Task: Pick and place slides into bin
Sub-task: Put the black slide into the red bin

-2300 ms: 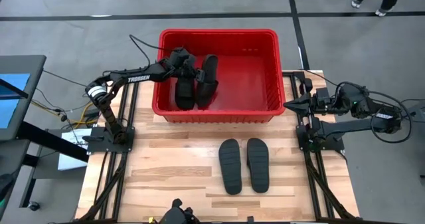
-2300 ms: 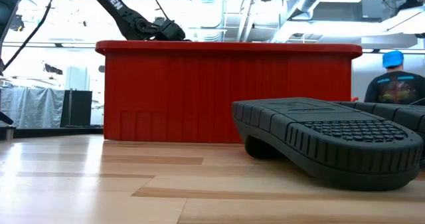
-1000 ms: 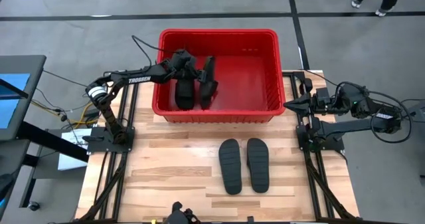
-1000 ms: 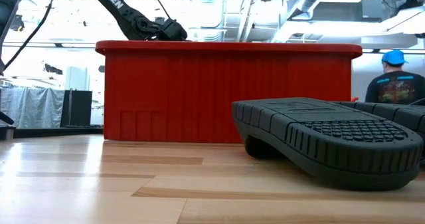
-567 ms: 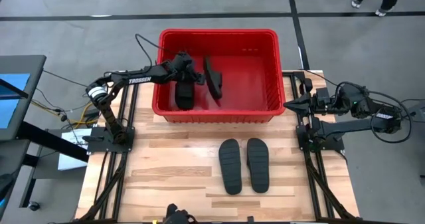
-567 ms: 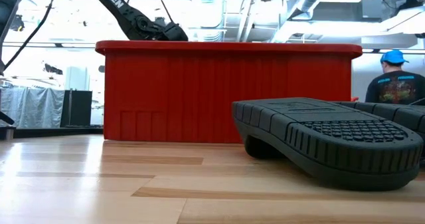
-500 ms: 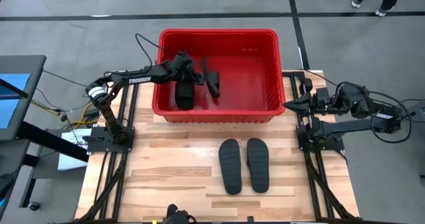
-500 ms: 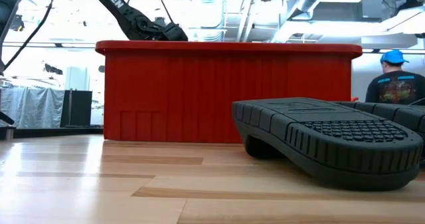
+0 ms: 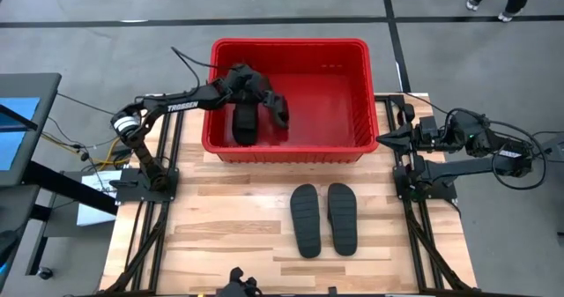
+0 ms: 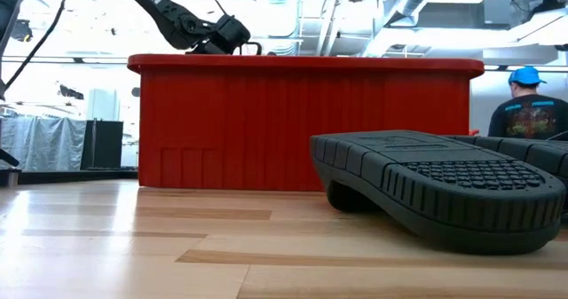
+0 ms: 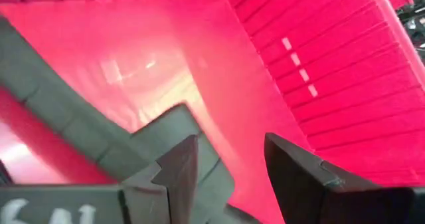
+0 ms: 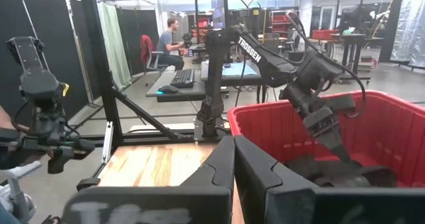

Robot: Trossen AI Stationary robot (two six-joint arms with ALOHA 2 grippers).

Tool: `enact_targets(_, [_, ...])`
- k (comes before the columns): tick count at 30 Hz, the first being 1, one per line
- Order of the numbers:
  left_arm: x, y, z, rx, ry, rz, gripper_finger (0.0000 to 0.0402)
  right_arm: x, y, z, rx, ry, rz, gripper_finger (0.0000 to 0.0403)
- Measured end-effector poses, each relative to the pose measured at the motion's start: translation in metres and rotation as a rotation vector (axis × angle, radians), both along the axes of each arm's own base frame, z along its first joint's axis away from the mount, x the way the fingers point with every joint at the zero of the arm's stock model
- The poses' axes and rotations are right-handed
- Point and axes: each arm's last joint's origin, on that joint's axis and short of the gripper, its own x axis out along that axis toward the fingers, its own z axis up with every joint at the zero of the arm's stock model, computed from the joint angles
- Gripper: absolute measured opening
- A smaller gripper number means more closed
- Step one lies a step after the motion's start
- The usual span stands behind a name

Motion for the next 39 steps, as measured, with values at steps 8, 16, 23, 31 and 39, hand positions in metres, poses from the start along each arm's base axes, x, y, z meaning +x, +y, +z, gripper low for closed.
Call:
enact_targets(8, [-0.009,-0.005,-0.009,-0.051,0.147,0.02,0.0162,0.0,0.0,0.0,0.0,0.0,0.0,0.0])
enact_targets(16, [0.0,-0.012,-0.005,-0.007,0.103,-0.014,0.0162,0.0,0.0,0.0,0.0,0.0,0.0,0.0])
enact_targets(23, [0.014,-0.018,0.008,0.055,-0.034,-0.076,0.0162,0.0,0.0,0.0,0.0,0.0,0.0,0.0])
enact_targets(31, [0.027,-0.029,0.024,0.072,-0.213,-0.248,0.0162,0.0,0.0,0.0,0.0,0.0,0.0,0.0])
enact_targets(39, [0.039,-0.044,0.056,0.249,-0.183,-0.479,0.0162,0.0,0.0,0.0,0.0,0.0,0.0,0.0])
